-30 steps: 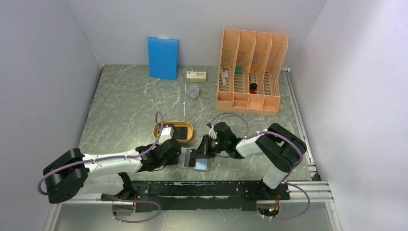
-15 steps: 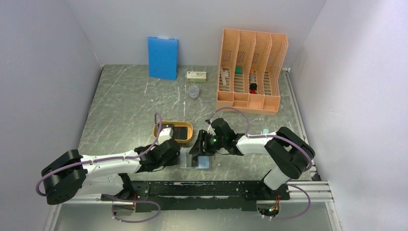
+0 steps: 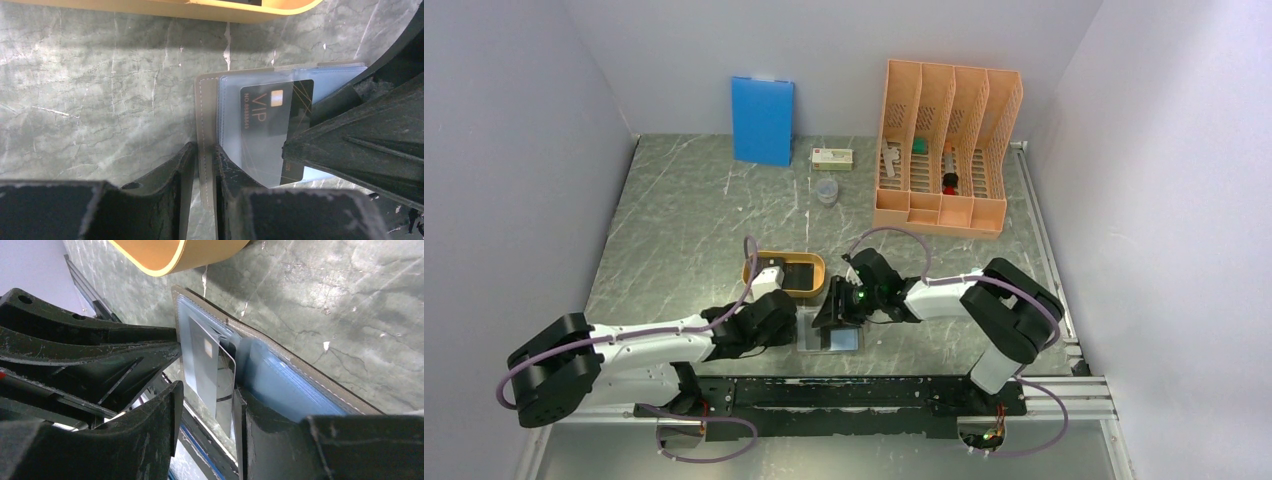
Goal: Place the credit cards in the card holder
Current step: Insert the credit card into the card holder.
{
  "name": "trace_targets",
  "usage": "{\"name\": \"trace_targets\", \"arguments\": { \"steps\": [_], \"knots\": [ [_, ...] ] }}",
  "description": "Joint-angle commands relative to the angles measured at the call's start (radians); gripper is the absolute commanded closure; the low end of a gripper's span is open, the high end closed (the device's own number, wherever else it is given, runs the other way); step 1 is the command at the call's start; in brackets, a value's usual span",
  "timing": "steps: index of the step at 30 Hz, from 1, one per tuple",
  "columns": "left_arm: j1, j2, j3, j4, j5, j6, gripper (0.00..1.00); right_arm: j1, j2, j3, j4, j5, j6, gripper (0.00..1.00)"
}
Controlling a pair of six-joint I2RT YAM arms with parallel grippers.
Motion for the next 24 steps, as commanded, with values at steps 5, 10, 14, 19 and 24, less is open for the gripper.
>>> {"name": "trace_targets", "arguments": {
  "steps": [5, 10, 14, 19, 24],
  "knots": [
    [0.000, -0.019, -0.041, -0.027, 0.042, -0.004, 0.74, 0.040, 0.042, 0.052, 0.010, -0.006, 0.035, 0.56],
    [0.001, -0.069, -0.043, -0.072, 0.008, -0.012, 0.73, 0.042, -0.019, 0.116, -0.178, 0.102, -0.056, 0.48],
    [0.002, -0.107, -0.049, -0.098, -0.014, -0.018, 0.72, 0.042, -0.068, 0.156, -0.323, 0.179, -0.118, 0.44],
    [0.004, -0.116, -0.047, -0.130, -0.029, -0.026, 0.72, 0.043, -0.121, 0.179, -0.427, 0.260, -0.166, 0.45],
    [0.005, -0.142, -0.046, -0.159, -0.050, -0.031, 0.74, 0.052, -0.112, 0.181, -0.456, 0.279, -0.199, 0.77]
  ]
}}
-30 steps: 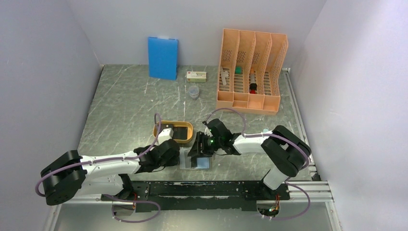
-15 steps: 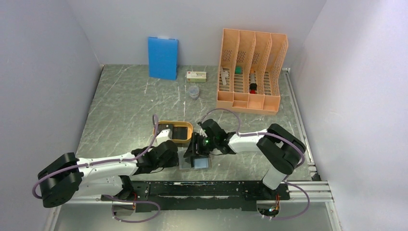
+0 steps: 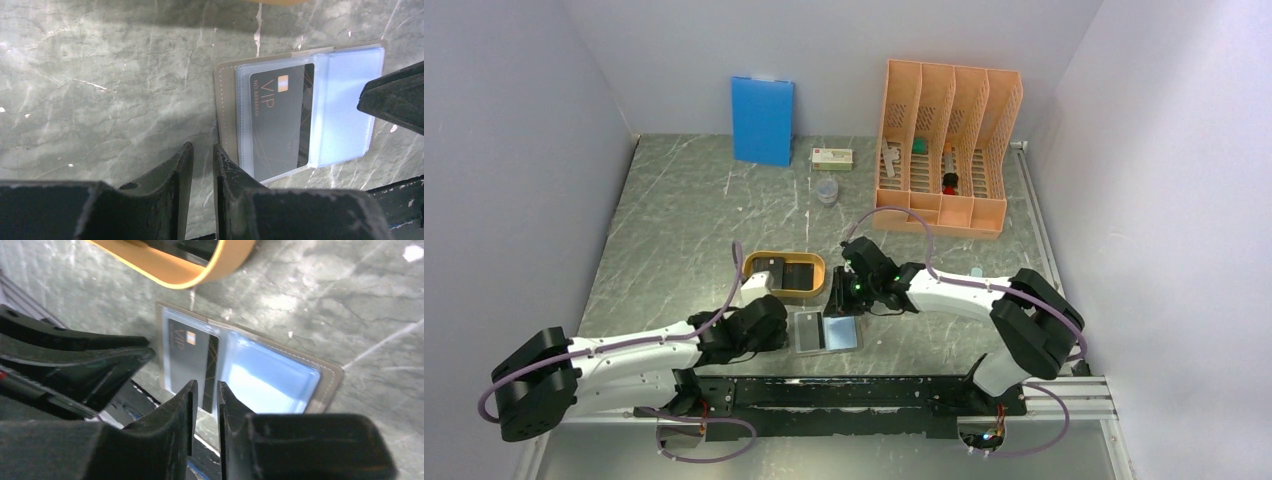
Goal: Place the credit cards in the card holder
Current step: Insert the credit card into the card holder.
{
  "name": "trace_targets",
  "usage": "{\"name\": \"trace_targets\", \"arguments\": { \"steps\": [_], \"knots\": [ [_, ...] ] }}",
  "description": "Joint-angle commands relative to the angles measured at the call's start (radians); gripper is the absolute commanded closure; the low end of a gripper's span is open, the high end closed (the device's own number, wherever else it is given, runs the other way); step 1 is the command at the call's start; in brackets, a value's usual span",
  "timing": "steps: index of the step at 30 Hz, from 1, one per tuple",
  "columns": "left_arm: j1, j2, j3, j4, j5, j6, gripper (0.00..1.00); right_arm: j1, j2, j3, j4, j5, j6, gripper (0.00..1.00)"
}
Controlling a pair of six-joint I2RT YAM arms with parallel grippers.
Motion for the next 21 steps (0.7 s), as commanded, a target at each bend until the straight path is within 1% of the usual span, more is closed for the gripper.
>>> {"name": "trace_targets", "arguments": {
  "steps": [1, 4, 7, 13, 21],
  "knots": [
    [0.005, -0.032, -0.006, -0.066, -0.042, -0.011, 0.74, 0.021, 0.007, 0.014, -0.074, 0.051, -0.046, 0.82],
    [0.005, -0.042, -0.004, -0.085, -0.059, -0.011, 0.76, 0.042, 0.036, 0.022, -0.074, 0.057, -0.046, 0.89],
    [0.005, -0.027, -0.008, -0.082, -0.062, -0.009, 0.77, 0.055, 0.068, 0.025, -0.067, 0.057, -0.046, 0.95],
    [0.007, 0.025, -0.027, -0.038, -0.031, -0.004, 0.79, 0.072, 0.120, 0.041, -0.073, 0.067, -0.050, 0.96],
    [0.007, 0.051, -0.034, 0.020, 0.001, 0.021, 0.80, 0.094, 0.149, 0.064, -0.073, 0.061, -0.047, 0.98]
  ]
}}
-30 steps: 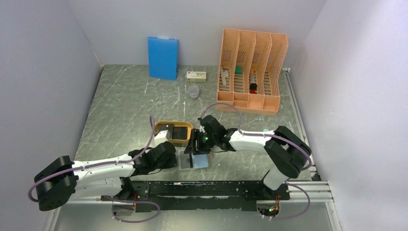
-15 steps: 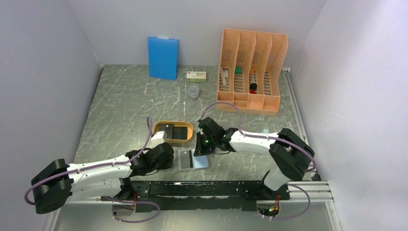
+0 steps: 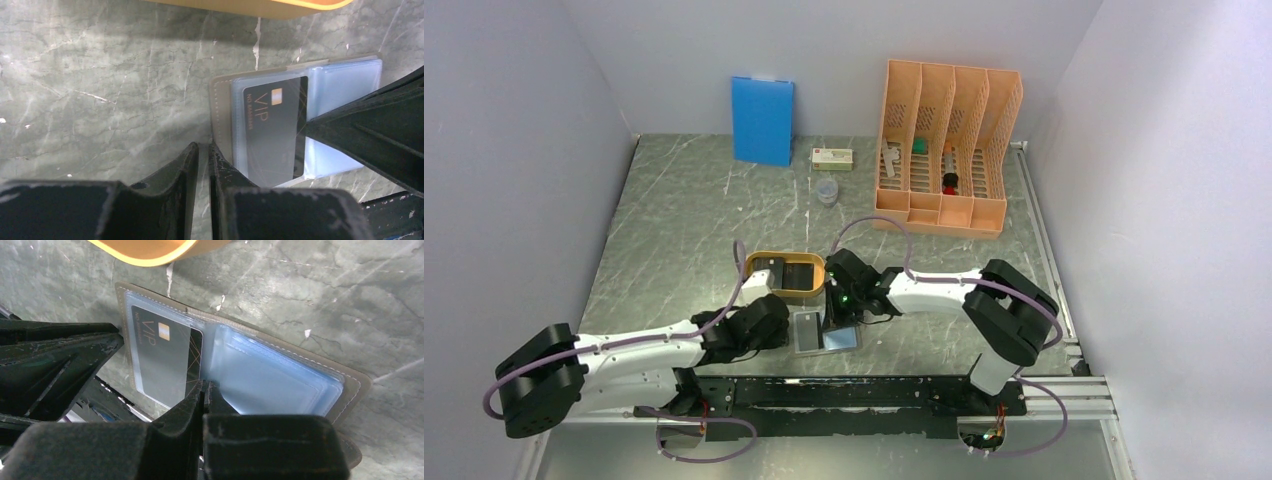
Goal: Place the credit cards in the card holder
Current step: Insert the credit card into the card holder, then pick up the credit card from the storage box.
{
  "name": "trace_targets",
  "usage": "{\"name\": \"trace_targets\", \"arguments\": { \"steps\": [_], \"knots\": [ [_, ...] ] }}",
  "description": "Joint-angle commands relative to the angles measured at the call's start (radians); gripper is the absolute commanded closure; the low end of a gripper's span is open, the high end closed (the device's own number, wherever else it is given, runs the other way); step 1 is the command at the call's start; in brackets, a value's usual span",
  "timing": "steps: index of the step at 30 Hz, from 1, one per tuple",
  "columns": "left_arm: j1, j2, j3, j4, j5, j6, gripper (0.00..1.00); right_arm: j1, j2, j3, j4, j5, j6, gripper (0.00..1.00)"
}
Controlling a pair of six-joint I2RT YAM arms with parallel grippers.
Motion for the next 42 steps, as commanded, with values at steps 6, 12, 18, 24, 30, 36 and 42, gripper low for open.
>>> {"name": "trace_targets", "arguments": {
  "steps": [6, 12, 18, 24, 30, 36, 42],
  "knots": [
    [0.007, 0.056, -0.029, 0.027, 0.057, 0.030, 0.82, 0.024, 0.024, 0.031, -0.006, 0.000, 0.000, 1.00],
    [0.006, 0.070, -0.024, 0.038, 0.065, 0.034, 0.83, 0.029, 0.029, 0.036, 0.013, -0.023, 0.012, 1.00],
    [0.007, -0.028, 0.033, -0.154, -0.040, 0.005, 0.83, 0.029, -0.068, 0.054, -0.088, 0.088, -0.012, 1.00],
    [0.017, -0.257, 0.168, -0.390, -0.189, 0.024, 0.76, 0.026, -0.234, 0.113, -0.098, 0.192, -0.099, 0.83],
    [0.052, -0.279, 0.333, -0.451, -0.319, 0.156, 0.59, 0.021, -0.163, 0.203, 0.055, 0.206, -0.175, 0.46],
    [0.206, -0.260, 0.350, -0.409, -0.245, 0.191, 0.52, -0.034, 0.054, 0.312, 0.176, 0.054, -0.043, 0.41],
    [0.305, -0.239, 0.306, -0.384, -0.134, 0.191, 0.52, -0.043, 0.234, 0.394, 0.213, 0.039, 0.074, 0.34]
  ]
}}
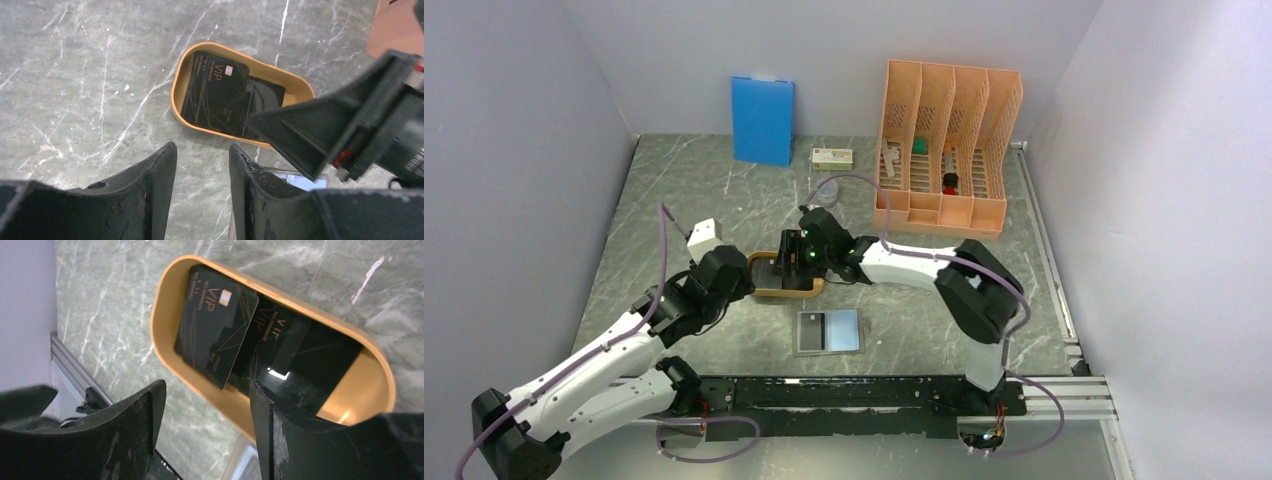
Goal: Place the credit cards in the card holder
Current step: Pick up the credit card from the storage box.
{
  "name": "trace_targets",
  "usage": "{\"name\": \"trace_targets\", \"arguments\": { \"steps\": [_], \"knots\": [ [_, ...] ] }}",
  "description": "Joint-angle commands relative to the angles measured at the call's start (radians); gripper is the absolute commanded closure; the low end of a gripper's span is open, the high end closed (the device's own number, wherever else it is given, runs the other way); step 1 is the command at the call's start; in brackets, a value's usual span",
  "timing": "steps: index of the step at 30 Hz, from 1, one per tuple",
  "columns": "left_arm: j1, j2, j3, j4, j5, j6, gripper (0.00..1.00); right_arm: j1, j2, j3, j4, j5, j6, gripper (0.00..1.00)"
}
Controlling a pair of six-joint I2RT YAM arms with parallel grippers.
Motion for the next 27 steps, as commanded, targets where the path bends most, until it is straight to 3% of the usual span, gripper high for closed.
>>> {"name": "trace_targets", "arguments": {
  "steps": [1, 13, 27],
  "knots": [
    [0.026, 0.012, -0.030, -0.001, 0.071, 0.023, 0.52, -0.003, 0.099, 0.071, 0.049, -0.031, 0.099, 0.34],
    [0.027, -0.028, -0.086, 0.006, 0.106, 0.010, 0.53, -0.020, 0.206, 0.101, 0.058, -0.035, 0.169, 0.45],
    [0.026, -0.021, -0.088, 0.012, 0.125, 0.021, 0.54, -0.026, 0.231, 0.078, 0.073, -0.043, 0.190, 0.72]
  ]
}}
